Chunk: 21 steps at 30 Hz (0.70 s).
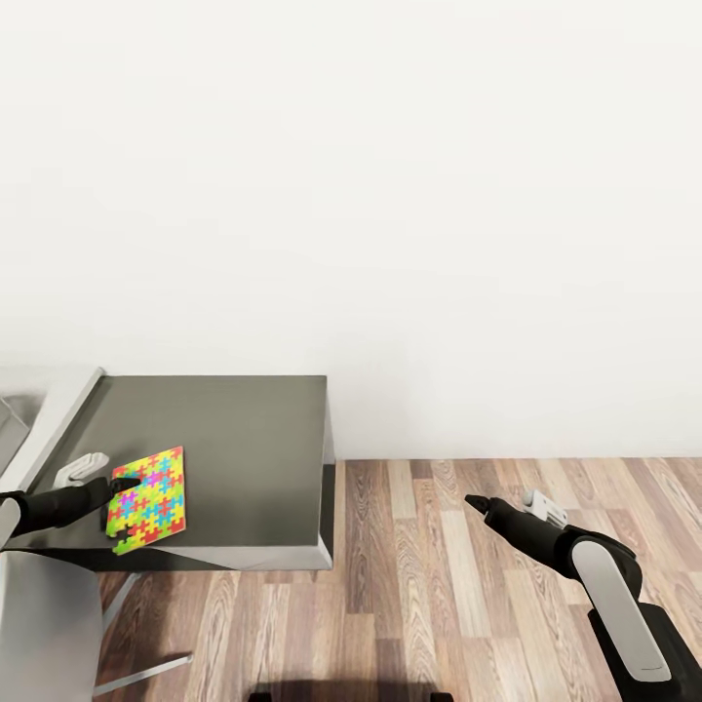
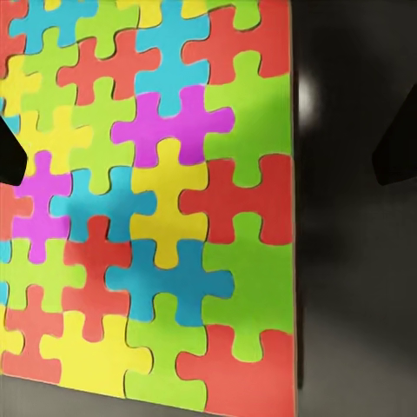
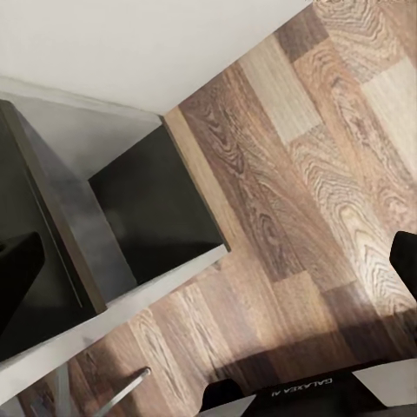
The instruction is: Put all the toys in the child's room - the three board games (two on the bed and one on the table), the two jigsaw puzzles on the table, and the tennis ball on the table - inside the toy box on the table in the child's room.
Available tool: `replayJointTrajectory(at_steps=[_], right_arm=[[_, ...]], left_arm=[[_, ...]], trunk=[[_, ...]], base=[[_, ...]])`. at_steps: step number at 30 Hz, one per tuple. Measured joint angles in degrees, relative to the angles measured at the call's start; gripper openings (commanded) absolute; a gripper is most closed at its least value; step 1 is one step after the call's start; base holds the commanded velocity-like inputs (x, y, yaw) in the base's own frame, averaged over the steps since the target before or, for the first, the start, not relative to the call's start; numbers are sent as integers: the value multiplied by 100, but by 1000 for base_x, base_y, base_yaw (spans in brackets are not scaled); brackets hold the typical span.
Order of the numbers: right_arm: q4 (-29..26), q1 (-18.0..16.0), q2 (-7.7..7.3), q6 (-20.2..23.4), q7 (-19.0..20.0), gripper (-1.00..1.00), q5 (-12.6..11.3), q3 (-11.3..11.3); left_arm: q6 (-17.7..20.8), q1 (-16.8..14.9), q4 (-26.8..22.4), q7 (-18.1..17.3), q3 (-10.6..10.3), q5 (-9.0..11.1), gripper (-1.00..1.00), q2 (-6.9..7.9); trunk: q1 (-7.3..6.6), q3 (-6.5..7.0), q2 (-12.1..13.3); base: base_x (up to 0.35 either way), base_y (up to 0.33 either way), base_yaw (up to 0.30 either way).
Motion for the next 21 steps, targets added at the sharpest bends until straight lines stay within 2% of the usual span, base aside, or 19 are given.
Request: replayJointTrajectory(at_steps=[6, 12, 21], right_arm=[[-1, 0, 0, 0, 0, 100, 0, 4], [-2, 0, 0, 1, -1, 100, -1, 6], [-1, 0, 0, 0, -1, 100, 0, 7]], left_arm=[[0, 1, 0, 0, 0, 5, 100, -3], [-2, 1, -4, 1, -1, 7, 100, -17], [-2, 0, -9, 1, 0, 5, 100, -25]], trunk=[[0, 0, 0], [0, 0, 0], [0, 0, 0]], base=[[0, -13, 0], [0, -183, 0], [0, -72, 0]])
